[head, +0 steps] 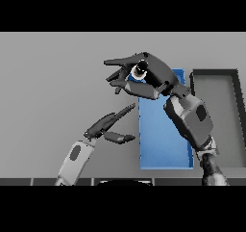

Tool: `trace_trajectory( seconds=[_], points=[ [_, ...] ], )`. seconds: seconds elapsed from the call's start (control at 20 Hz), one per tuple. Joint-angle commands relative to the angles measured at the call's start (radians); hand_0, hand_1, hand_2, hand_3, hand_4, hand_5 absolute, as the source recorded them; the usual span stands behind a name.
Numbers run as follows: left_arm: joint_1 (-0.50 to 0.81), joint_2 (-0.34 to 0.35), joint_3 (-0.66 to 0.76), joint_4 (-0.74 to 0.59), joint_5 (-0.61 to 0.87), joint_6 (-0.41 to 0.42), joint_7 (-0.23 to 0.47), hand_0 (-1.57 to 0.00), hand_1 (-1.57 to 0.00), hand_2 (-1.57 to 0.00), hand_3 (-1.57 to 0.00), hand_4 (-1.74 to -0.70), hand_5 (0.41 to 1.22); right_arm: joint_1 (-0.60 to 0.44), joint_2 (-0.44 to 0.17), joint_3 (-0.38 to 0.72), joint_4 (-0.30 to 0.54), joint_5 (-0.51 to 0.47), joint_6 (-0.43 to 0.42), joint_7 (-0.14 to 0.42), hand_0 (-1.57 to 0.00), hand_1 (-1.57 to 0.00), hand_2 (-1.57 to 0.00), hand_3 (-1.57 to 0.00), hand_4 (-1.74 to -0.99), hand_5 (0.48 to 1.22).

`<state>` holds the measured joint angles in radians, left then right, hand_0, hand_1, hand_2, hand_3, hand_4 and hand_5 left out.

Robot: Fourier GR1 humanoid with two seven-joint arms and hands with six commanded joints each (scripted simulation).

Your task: Pick up the blue pipe and place it into the blue bin.

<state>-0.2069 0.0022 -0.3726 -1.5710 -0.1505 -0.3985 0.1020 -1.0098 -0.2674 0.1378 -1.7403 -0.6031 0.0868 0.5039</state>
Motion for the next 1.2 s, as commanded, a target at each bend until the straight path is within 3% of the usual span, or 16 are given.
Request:
trace_trajectory(
  seconds=[0.0, 0.2, 0.4, 0.6, 0.8, 1.0, 1.15],
  points=[
    [-0.012, -0.007, -0.003, 0.001, -0.006, 0.005, 0.011, 0.0, 0.0, 0.0, 0.0, -0.9, 0.43, -0.02, -0.034, -0.03, 0.023, 0.01, -0.016, 0.008, -1.57, -1.57, -1.57, -1.57, -1.741, 1.221],
    [-0.011, 0.002, 0.001, 0.001, 0.002, -0.006, 0.011, 0.0, 0.0, 0.0, 0.0, -0.89, 0.415, -0.038, -0.112, -0.098, 0.15, 0.046, -0.037, 0.021, -1.57, -1.57, -1.57, -1.57, -1.741, 1.221],
    [-0.006, 0.012, -0.002, -0.004, -0.019, 0.007, -0.014, 0.0, 0.0, 0.0, 0.0, -0.87, 0.413, 0.068, -0.191, -0.143, 0.201, 0.073, -0.011, 0.016, -1.57, -1.57, -1.57, -1.57, -1.741, 1.221],
    [0.006, 0.026, -0.006, -0.014, -0.012, -0.01, -0.019, 0.0, 0.0, 0.0, 0.0, -0.87, 0.419, 0.229, -0.212, -0.158, 0.175, 0.076, -0.022, 0.027, -1.57, -1.57, -1.57, -1.57, -1.741, 1.221],
    [0.013, 0.008, -0.01, -0.017, -0.008, 0.001, -0.007, 0.0, 0.0, 0.0, 0.0, -0.88, 0.422, 0.422, -0.216, -0.142, 0.093, 0.098, -0.062, 0.069, -1.57, -1.57, -1.57, -1.57, -1.741, 1.221],
    [0.021, 0.013, -0.012, -0.024, -0.011, 0.003, 0.003, 0.0, 0.0, 0.0, 0.0, -0.88, 0.428, 0.555, -0.233, -0.095, 0.028, 0.122, -0.166, 0.106, -1.57, -1.57, -1.57, -1.57, -1.741, 1.221],
    [0.029, 0.013, -0.016, -0.027, -0.004, -0.003, -0.005, 0.0, 0.0, 0.0, 0.0, -0.89, 0.423, 0.633, -0.325, 0.004, 0.018, 0.106, -0.306, 0.106, -1.57, -1.57, -1.57, -1.51, -1.741, 1.221]
  ],
)
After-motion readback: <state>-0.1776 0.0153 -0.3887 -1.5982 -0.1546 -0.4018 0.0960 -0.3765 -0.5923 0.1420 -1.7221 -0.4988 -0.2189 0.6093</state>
